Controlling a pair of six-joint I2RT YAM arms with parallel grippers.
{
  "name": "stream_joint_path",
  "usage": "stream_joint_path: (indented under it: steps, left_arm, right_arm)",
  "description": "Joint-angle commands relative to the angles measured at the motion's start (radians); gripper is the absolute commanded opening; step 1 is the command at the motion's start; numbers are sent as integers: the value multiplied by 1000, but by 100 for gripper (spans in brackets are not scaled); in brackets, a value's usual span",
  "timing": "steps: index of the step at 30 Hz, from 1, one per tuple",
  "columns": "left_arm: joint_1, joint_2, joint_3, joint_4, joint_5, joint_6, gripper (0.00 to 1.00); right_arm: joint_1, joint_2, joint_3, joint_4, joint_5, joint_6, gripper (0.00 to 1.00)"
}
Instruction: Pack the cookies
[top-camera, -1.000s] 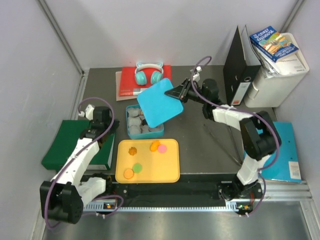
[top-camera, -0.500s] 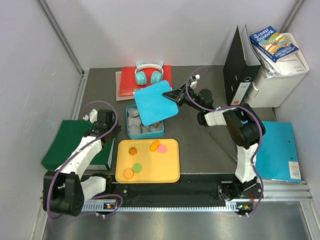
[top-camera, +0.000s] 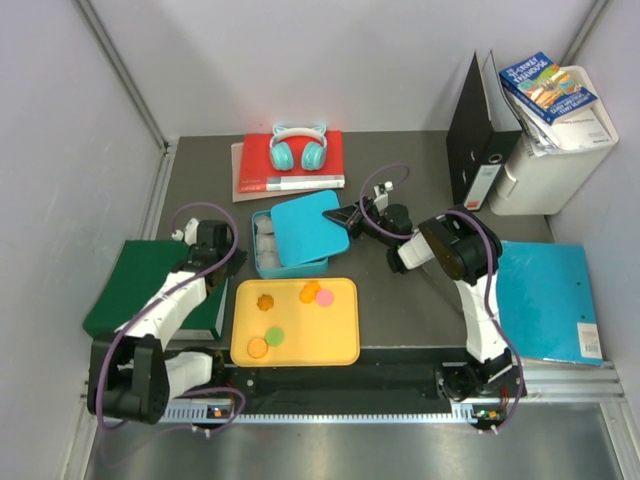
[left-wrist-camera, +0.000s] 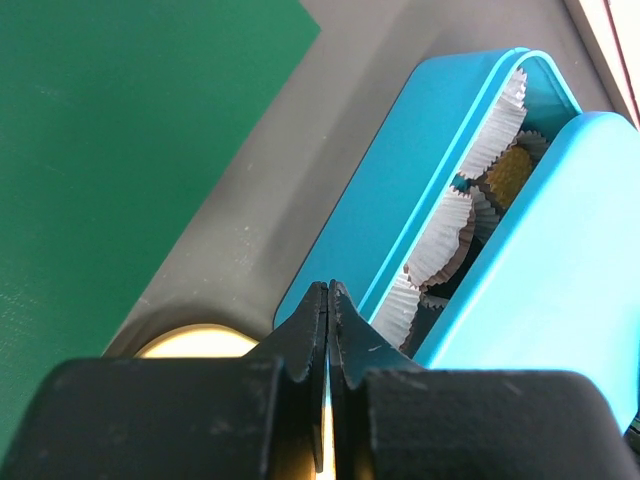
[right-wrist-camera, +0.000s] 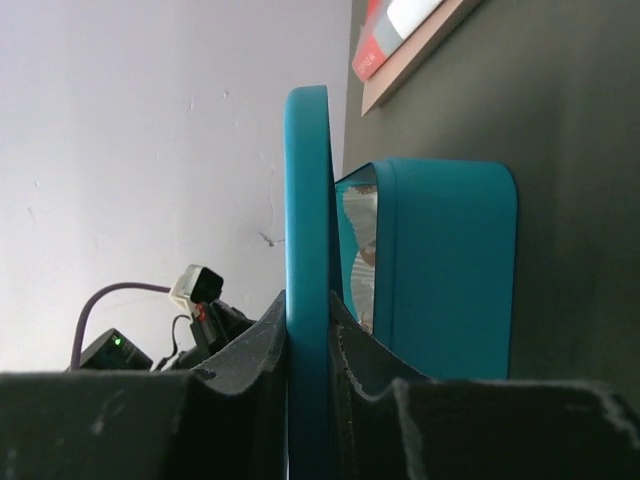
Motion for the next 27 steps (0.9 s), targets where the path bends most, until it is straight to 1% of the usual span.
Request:
stream_joint_path:
  steps: [1,5,6,8,10,11,12,14,15,17,18,22,23,25,27]
  left_arm:
    - [6,10,-11,66,18,-4,0]
    - [7,23,-11,76,31,-8,0]
    - [8,26,-11,79,34,-11,0]
    - [6,35,-9,84,41,-13,0]
    - [8,40,-8,87,43,-14,0]
    - [6,40,-8,90,43,-14,0]
    - [6,41,-8,90,43,-14,0]
    - [8,40,-8,92,41,-13,0]
    - [8,40,-6,90,40,-10,0]
    - [6,38,-5,93,37,-7,0]
    - [7,38,-5,92,35,-8,0]
    - [8,43,3,90,40,-5,0]
    - [8,44,4,86,40,-4,0]
    - [8,43,8,85,38,-2,0]
    - [6,43,9,85,38,-1,0]
  right_arm:
    - [9,9,6,243,38,7,0]
    - [12,15,1,235,31,4,1]
    - [11,15,-5,227,26,1,5]
    - [14,6,-12,210,17,-7,7]
    - [12,-5,-22,180,3,-19,12]
    - [12,-11,-25,165,-3,-24,15]
    - [12,-16,-25,152,-18,-27,25]
    - [14,-31,-31,117,-29,-34,33]
    - [15,-36,-38,112,-37,-36,38]
    - [20,-59,-45,79,-43,-47,45]
    - [21,-66,-45,59,-48,-65,47]
    - [24,-112,-45,-44,-52,-122,54]
    - [24,-134,-43,-100,-52,-135,57]
    - [24,-161,-37,-173,-52,-194,59]
    - [24,-203,-19,-308,-48,-267,60]
